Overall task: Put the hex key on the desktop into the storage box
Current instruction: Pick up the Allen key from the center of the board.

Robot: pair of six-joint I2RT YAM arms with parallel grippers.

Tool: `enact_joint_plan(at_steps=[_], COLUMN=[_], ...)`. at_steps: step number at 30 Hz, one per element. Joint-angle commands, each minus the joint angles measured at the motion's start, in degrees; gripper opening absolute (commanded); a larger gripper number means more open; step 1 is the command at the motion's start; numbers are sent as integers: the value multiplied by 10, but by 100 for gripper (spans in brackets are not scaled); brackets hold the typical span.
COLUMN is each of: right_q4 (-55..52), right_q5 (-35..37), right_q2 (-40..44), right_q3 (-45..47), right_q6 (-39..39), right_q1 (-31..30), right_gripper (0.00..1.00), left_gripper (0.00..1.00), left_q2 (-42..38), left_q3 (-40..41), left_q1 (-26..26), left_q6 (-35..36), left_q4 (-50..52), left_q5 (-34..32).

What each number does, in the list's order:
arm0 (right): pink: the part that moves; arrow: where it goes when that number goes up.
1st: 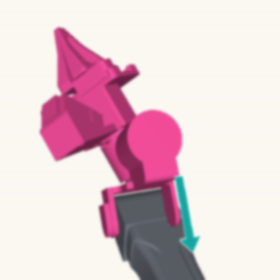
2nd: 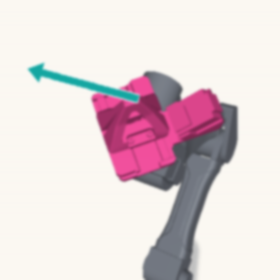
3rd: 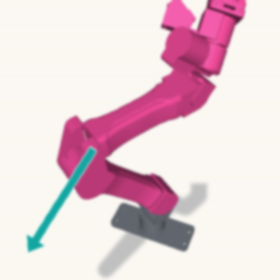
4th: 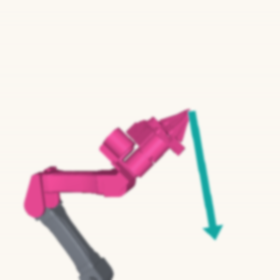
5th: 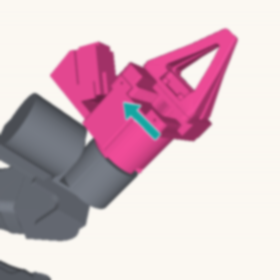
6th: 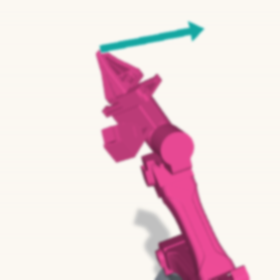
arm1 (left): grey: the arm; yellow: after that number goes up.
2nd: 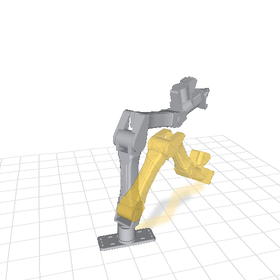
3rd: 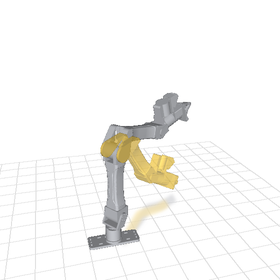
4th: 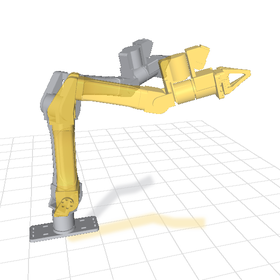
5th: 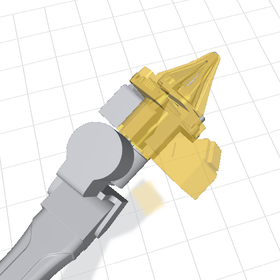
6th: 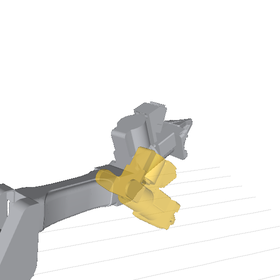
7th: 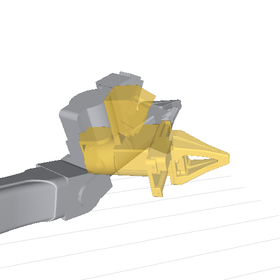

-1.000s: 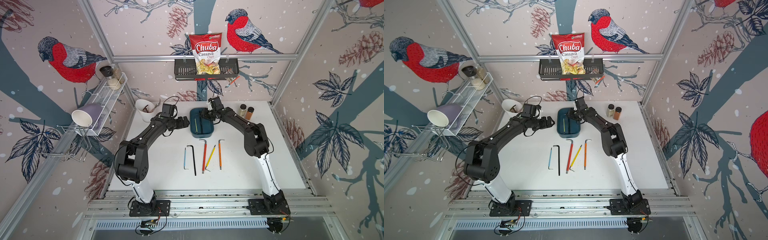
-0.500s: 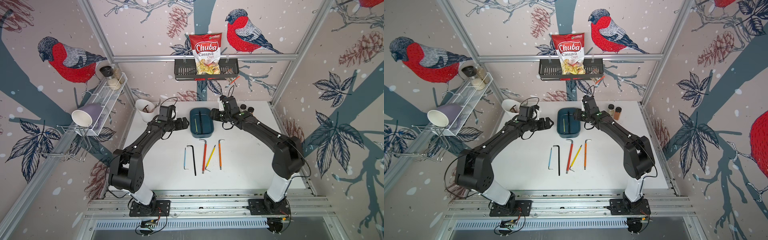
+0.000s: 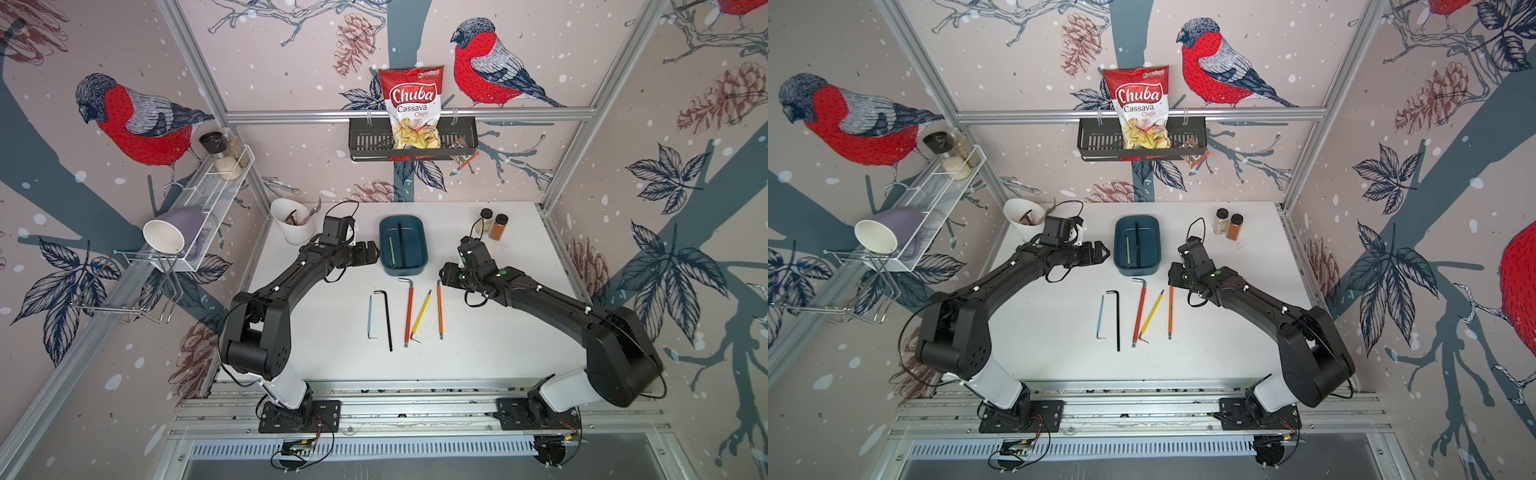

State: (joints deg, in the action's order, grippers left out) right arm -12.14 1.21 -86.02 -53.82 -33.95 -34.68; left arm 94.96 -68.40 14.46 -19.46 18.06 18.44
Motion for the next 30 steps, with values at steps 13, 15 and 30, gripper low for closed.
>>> enact_joint_plan(at_steps=[13,15,30], right_q4=[-83,-86,-107], right_q5=[81,78,89], right_q2=[-154,-165,-204], right_q3=[-61,-62,-47], right_q6=[-34,-40,-62], right_q1=[-72,-74,-105], right_gripper=[54,54,48], left_gripper=[95,95,95], left_q2=[51,50,43], left_q3=[-29,-29,-28], left_q1=[2,2,2], left_q6=[-5,-4,-2], left_q4=[31,31,32], left_q5=[25,21,-2])
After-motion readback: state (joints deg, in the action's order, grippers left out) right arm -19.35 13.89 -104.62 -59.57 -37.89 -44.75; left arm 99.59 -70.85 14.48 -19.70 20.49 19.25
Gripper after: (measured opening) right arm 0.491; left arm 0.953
